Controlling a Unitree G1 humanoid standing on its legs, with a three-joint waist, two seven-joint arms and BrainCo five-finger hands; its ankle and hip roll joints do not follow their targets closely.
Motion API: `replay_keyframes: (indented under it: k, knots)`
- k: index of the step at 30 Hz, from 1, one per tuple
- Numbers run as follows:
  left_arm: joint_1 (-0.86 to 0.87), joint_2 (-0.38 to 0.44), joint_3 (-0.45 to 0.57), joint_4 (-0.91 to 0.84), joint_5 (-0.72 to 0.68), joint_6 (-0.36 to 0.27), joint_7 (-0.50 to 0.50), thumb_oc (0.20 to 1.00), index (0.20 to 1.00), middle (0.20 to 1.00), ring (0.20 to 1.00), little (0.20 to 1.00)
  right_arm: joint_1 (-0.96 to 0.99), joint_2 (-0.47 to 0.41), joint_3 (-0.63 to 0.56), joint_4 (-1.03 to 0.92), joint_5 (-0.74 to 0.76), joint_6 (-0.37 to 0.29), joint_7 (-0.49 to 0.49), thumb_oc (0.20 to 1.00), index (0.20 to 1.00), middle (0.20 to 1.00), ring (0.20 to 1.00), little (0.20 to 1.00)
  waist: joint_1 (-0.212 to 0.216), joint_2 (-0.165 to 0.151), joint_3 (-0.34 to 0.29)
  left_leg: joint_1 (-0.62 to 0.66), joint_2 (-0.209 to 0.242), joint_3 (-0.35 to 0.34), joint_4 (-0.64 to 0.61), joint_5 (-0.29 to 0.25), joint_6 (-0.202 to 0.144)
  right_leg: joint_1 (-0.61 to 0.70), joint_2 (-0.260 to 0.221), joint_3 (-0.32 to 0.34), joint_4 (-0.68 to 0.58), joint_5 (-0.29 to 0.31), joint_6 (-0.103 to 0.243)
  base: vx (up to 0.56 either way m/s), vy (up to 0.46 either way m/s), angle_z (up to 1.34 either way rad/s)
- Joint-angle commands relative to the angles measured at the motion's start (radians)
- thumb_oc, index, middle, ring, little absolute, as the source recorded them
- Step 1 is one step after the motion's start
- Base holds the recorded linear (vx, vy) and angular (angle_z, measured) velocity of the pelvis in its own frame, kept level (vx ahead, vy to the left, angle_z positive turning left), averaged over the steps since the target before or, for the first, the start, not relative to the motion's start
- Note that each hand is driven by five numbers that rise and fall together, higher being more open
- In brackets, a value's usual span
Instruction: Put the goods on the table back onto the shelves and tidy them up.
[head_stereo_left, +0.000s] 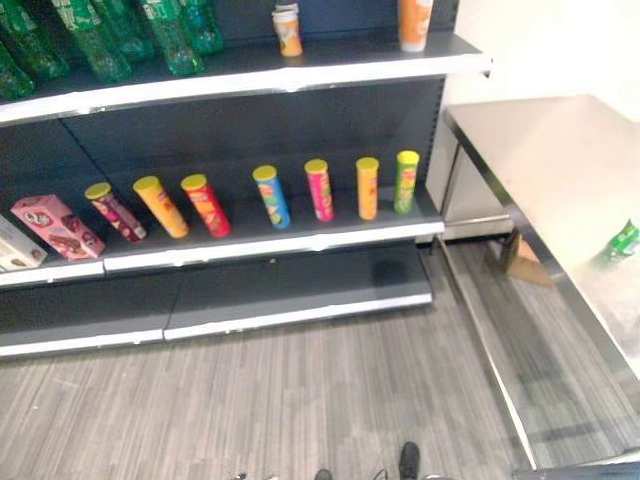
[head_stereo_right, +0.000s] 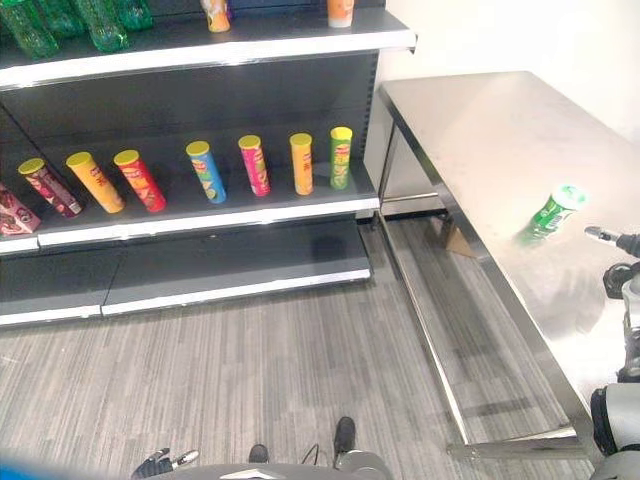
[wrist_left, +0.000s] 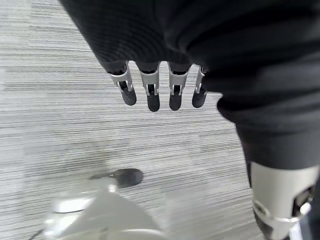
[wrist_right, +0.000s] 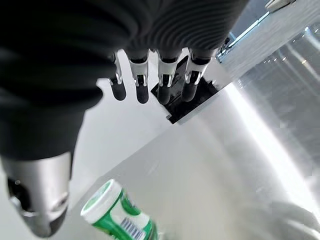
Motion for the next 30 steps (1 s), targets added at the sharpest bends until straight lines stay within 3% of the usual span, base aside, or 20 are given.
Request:
replay_keyframes:
  k: [1, 5, 6, 7, 8, 9, 11, 12, 13, 14, 15, 16, 17, 18, 20, 23, 24, 26, 29, 30]
  knots:
    - [-0.015, 0.05, -0.014, -0.046, -0.014, -0.028, 0.01, 1.0, 1.0, 1.0, 1.0, 1.0, -0.094, 0.016, 0.045, -0.04, -0.003, -0.05, -0.022, 1.0, 1.0, 1.0, 1.0, 1.0, 0.032, -0.066, 0.005, 0.01, -0.031, -0.002, 0.012, -0.09, 0.035, 0.013, -0.104, 0.098, 0.057, -0.06, 0.117, -0.01, 0.022, -0.29]
    - [-0.011, 0.051, -0.013, -0.105, -0.066, -0.037, 0.01, 1.0, 1.0, 1.0, 1.0, 1.0, -0.156, 0.022, 0.087, -0.041, -0.015, -0.049, -0.031, 1.0, 1.0, 1.0, 1.0, 1.0, 0.05, -0.069, 0.019, 0.006, -0.025, 0.019, 0.012, -0.088, 0.036, -0.024, -0.109, 0.046, 0.1, -0.052, 0.122, 0.0, -0.058, -0.33]
    - [-0.016, 0.062, -0.016, -0.146, -0.099, -0.039, 0.006, 1.0, 1.0, 1.0, 1.0, 1.0, -0.183, 0.02, 0.124, -0.054, -0.023, -0.045, -0.025, 1.0, 1.0, 1.0, 1.0, 1.0, 0.058, -0.073, 0.029, 0.003, -0.011, 0.032, 0.012, -0.083, 0.029, -0.039, -0.108, -0.011, 0.125, -0.069, 0.114, 0.08, -0.149, -0.5]
    - [-0.022, 0.066, -0.022, -0.155, -0.096, -0.043, 0.003, 1.0, 1.0, 1.0, 1.0, 1.0, -0.184, 0.012, 0.129, -0.069, -0.023, -0.046, -0.023, 1.0, 1.0, 1.0, 1.0, 1.0, 0.055, -0.08, 0.03, 0.005, -0.005, 0.032, 0.027, -0.091, 0.022, -0.037, -0.099, 0.005, 0.126, -0.085, 0.105, 0.19, -0.288, -0.5]
    - [-0.015, 0.069, -0.023, -0.186, -0.114, -0.045, -0.002, 1.0, 1.0, 1.0, 1.0, 1.0, -0.174, -0.003, 0.127, -0.088, -0.014, -0.055, -0.024, 1.0, 1.0, 1.0, 1.0, 1.0, 0.054, -0.1, 0.038, -0.028, 0.017, 0.026, 0.156, -0.125, 0.001, -0.019, -0.089, 0.013, 0.118, -0.119, 0.075, 0.16, -0.187, -0.15]
    - [-0.014, 0.07, -0.024, -0.187, -0.114, -0.044, -0.002, 1.0, 1.0, 1.0, 1.0, 1.0, -0.173, -0.003, 0.127, -0.089, -0.014, -0.055, -0.024, 1.0, 1.0, 1.0, 1.0, 1.0, 0.053, -0.099, 0.038, -0.033, 0.018, 0.024, 0.165, -0.13, 0.0, -0.019, -0.088, 0.011, 0.118, -0.12, 0.074, 0.13, -0.185, -0.06]
    - [0.006, 0.071, -0.023, -0.229, -0.13, -0.047, -0.008, 1.0, 1.0, 1.0, 1.0, 1.0, -0.18, -0.013, 0.127, -0.101, -0.002, -0.06, -0.03, 1.0, 1.0, 1.0, 1.0, 1.0, 0.069, -0.11, 0.062, -0.103, 0.028, -0.01, 0.362, -0.108, -0.009, 0.017, -0.064, 0.016, 0.108, -0.138, 0.041, 0.07, -0.155, 0.08]
    - [0.007, 0.071, -0.022, -0.244, -0.142, -0.049, -0.002, 1.0, 1.0, 1.0, 1.0, 1.0, -0.189, -0.016, 0.131, -0.113, 0.006, -0.066, -0.038, 1.0, 1.0, 1.0, 1.0, 1.0, 0.092, -0.116, 0.094, -0.173, 0.012, -0.068, 0.509, -0.068, -0.011, 0.038, -0.052, 0.028, 0.1, -0.145, 0.025, 0.04, -0.146, 0.3]
    - [0.006, 0.071, -0.022, -0.244, -0.142, -0.049, -0.002, 1.0, 1.0, 1.0, 1.0, 1.0, -0.189, -0.016, 0.131, -0.113, 0.006, -0.066, -0.038, 1.0, 1.0, 1.0, 1.0, 1.0, 0.089, -0.117, 0.091, -0.179, 0.01, -0.071, 0.511, -0.066, -0.01, 0.034, -0.054, 0.025, 0.1, -0.143, 0.025, 0.07, -0.15, 0.25]
    - [0.003, 0.068, -0.027, -0.239, -0.168, -0.045, 0.004, 1.0, 1.0, 1.0, 1.0, 1.0, -0.214, -0.033, 0.14, -0.099, 0.023, -0.067, -0.044, 1.0, 1.0, 1.0, 1.0, 1.0, 0.112, -0.134, 0.127, -0.275, -0.034, -0.139, 0.567, -0.06, -0.01, 0.053, -0.049, 0.038, 0.087, -0.154, 0.02, 0.16, -0.101, -0.28]
    - [0.01, 0.066, -0.028, -0.244, -0.176, -0.041, 0.0, 1.0, 1.0, 1.0, 1.0, 1.0, -0.223, -0.048, 0.141, -0.098, 0.032, -0.068, -0.044, 1.0, 1.0, 1.0, 1.0, 1.0, 0.118, -0.139, 0.126, -0.31, -0.04, -0.149, 0.499, -0.075, -0.006, 0.067, -0.044, 0.045, 0.078, -0.162, 0.026, 0.4, -0.077, -0.52]
    - [0.031, 0.057, -0.03, -0.236, -0.173, -0.038, -0.011, 1.0, 1.0, 1.0, 1.0, 1.0, -0.209, -0.066, 0.126, -0.101, 0.049, -0.074, -0.044, 1.0, 1.0, 1.0, 1.0, 1.0, 0.13, -0.128, 0.115, -0.33, -0.029, -0.148, 0.365, -0.018, -0.015, 0.104, -0.029, 0.051, 0.059, -0.182, 0.03, 0.34, -0.001, -0.53]
    - [0.032, 0.058, -0.031, -0.236, -0.173, -0.038, -0.011, 1.0, 1.0, 1.0, 1.0, 1.0, -0.206, -0.066, 0.125, -0.102, 0.049, -0.074, -0.044, 1.0, 1.0, 1.0, 1.0, 1.0, 0.131, -0.13, 0.116, -0.325, -0.03, -0.147, 0.357, -0.014, -0.015, 0.106, -0.031, 0.051, 0.058, -0.182, 0.029, 0.35, 0.062, -0.09]
    - [0.041, 0.056, -0.029, -0.227, -0.167, -0.036, -0.015, 1.0, 1.0, 1.0, 1.0, 1.0, -0.214, -0.073, 0.127, -0.106, 0.052, -0.078, -0.046, 1.0, 1.0, 1.0, 1.0, 1.0, 0.145, -0.12, 0.113, -0.343, -0.02, -0.152, 0.256, 0.045, -0.022, 0.128, -0.018, 0.061, 0.049, -0.191, 0.027, 0.24, 0.075, -0.12]
    - [0.029, 0.048, -0.023, -0.143, -0.147, -0.031, -0.001, 1.0, 1.0, 1.0, 1.0, 1.0, -0.219, -0.07, 0.13, -0.087, 0.059, -0.089, -0.059, 1.0, 1.0, 1.0, 1.0, 1.0, 0.168, -0.118, 0.1, -0.41, -0.005, -0.152, 0.052, 0.101, -0.049, 0.198, -0.001, 0.087, 0.023, -0.229, 0.037, 0.48, 0.125, -0.49]
    - [0.036, 0.031, -0.005, -0.066, -0.101, -0.029, 0.002, 1.0, 1.0, 1.0, 1.0, 1.0, -0.194, -0.044, 0.118, -0.155, 0.022, -0.085, -0.055, 1.0, 1.0, 1.0, 1.0, 1.0, 0.169, -0.104, 0.058, -0.344, 0.002, -0.141, 0.028, 0.148, -0.032, 0.226, -0.018, 0.132, 0.029, -0.242, 0.061, 0.53, 0.255, -0.47]
    - [0.036, 0.032, -0.006, -0.065, -0.101, -0.029, 0.002, 1.0, 1.0, 1.0, 1.0, 1.0, -0.19, -0.043, 0.114, -0.158, 0.021, -0.085, -0.056, 1.0, 1.0, 1.0, 1.0, 1.0, 0.172, -0.106, 0.059, -0.341, 0.001, -0.138, 0.028, 0.147, -0.032, 0.227, -0.02, 0.134, 0.029, -0.242, 0.062, 0.43, 0.267, -0.91]
    - [0.021, 0.046, 0.007, -0.051, -0.072, -0.035, 0.015, 1.0, 1.0, 1.0, 1.0, 1.0, -0.187, -0.009, 0.119, -0.171, -0.007, -0.086, -0.047, 1.0, 1.0, 1.0, 1.0, 1.0, 0.176, -0.121, 0.043, -0.316, -0.013, -0.105, 0.055, 0.126, -0.009, 0.218, -0.062, 0.148, 0.082, -0.217, 0.097, 0.33, 0.19, -0.94]
    - [0.019, 0.079, 0.017, -0.118, -0.086, -0.039, 0.016, 1.0, 1.0, 1.0, 1.0, 1.0, -0.193, 0.006, 0.131, -0.16, -0.02, -0.071, -0.037, 1.0, 1.0, 1.0, 1.0, 1.0, 0.162, -0.111, 0.047, -0.229, -0.037, -0.079, 0.037, 0.089, 0.045, 0.106, -0.112, 0.152, 0.341, -0.089, 0.117, 0.23, 0.22, -0.62]
    - [0.019, 0.079, 0.017, -0.118, -0.086, -0.039, 0.016, 1.0, 1.0, 1.0, 1.0, 1.0, -0.193, 0.006, 0.131, -0.16, -0.02, -0.071, -0.037, 1.0, 1.0, 1.0, 1.0, 1.0, 0.162, -0.112, 0.047, -0.228, -0.037, -0.078, 0.036, 0.09, 0.045, 0.104, -0.112, 0.153, 0.345, -0.091, 0.117, 0.11, 0.12, -0.07]
